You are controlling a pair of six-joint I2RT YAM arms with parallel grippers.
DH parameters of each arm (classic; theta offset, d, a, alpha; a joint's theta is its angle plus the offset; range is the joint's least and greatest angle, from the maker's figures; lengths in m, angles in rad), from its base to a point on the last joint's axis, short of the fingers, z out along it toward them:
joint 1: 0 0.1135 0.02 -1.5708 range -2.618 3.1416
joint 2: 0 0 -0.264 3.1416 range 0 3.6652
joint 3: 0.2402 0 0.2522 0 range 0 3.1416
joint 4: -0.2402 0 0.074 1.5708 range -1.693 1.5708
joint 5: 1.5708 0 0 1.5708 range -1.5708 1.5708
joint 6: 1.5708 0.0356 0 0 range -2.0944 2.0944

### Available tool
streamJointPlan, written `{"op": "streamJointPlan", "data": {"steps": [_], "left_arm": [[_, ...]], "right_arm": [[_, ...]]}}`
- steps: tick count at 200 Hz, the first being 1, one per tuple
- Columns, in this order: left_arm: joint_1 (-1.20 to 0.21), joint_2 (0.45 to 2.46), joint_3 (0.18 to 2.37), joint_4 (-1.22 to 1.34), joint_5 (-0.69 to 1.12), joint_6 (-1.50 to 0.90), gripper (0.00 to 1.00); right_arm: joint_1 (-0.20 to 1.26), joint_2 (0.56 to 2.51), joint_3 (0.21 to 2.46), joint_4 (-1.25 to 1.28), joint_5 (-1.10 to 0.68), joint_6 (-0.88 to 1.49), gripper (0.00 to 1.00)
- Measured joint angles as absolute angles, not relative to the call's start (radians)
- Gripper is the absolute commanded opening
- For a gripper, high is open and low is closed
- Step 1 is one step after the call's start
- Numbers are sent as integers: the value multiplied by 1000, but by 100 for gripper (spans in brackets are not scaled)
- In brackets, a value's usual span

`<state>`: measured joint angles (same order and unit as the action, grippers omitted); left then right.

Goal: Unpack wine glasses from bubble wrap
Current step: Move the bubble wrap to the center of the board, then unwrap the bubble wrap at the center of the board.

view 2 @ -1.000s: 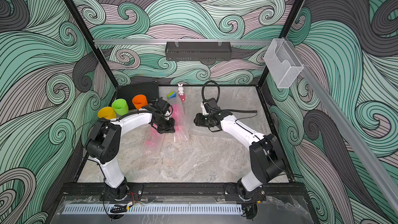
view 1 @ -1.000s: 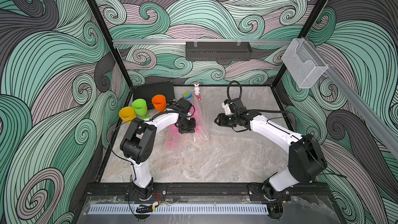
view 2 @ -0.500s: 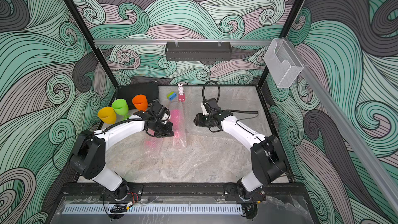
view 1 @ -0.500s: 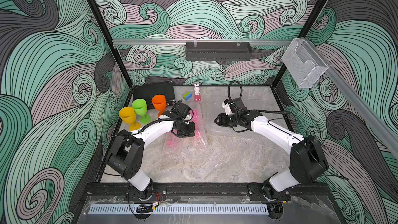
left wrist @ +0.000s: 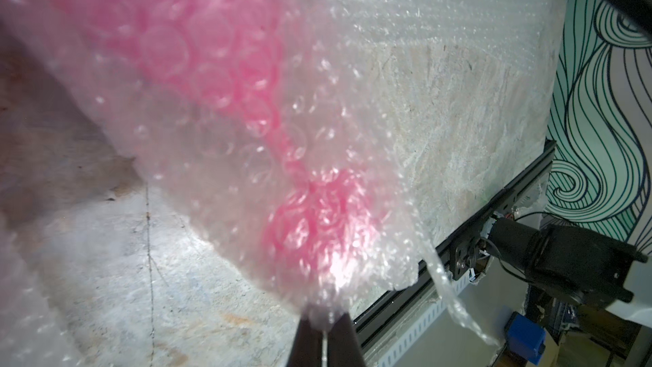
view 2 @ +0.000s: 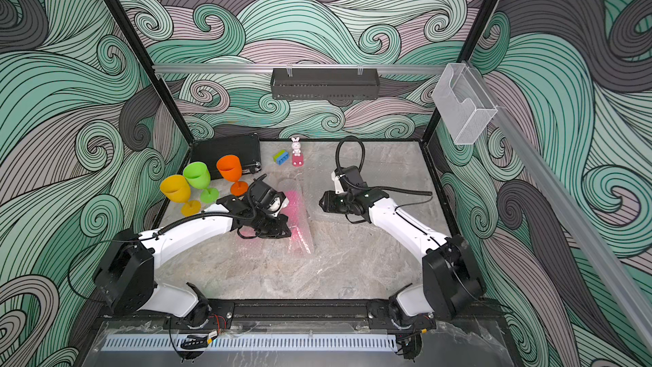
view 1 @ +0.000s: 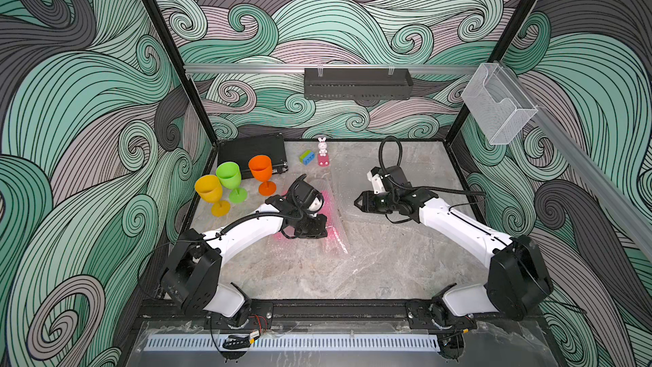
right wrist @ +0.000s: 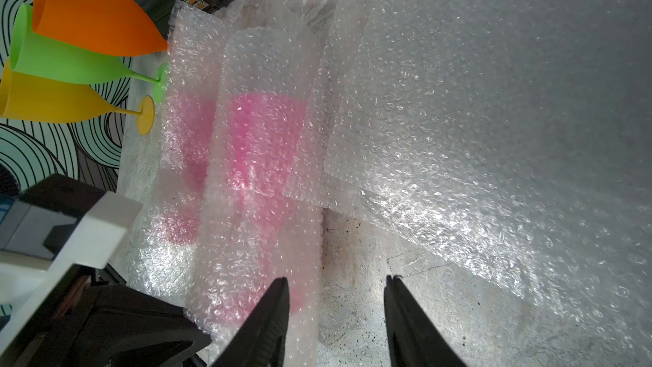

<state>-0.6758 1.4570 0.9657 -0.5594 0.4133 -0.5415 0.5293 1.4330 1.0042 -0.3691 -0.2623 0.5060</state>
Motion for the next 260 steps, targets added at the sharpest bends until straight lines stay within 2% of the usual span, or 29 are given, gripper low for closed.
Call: {"op": "streamJointPlan", "data": {"steps": [68, 137, 225, 260], "left_arm": [[-723, 1458, 950, -546, 417, -525, 0], [-723, 1446, 936, -580, 425, -533, 31], [-688, 1408, 936, -637, 388, -611, 33], [-658, 1410, 922, -630, 371, -649, 38]], "right_arm": [[622, 1435, 999, -366, -260, 506, 56], [739, 1491, 1000, -367, -245, 501, 58], [802, 1550, 1028, -411, -182, 466, 58], [834, 1564, 1063, -435, -148, 448, 60]]}}
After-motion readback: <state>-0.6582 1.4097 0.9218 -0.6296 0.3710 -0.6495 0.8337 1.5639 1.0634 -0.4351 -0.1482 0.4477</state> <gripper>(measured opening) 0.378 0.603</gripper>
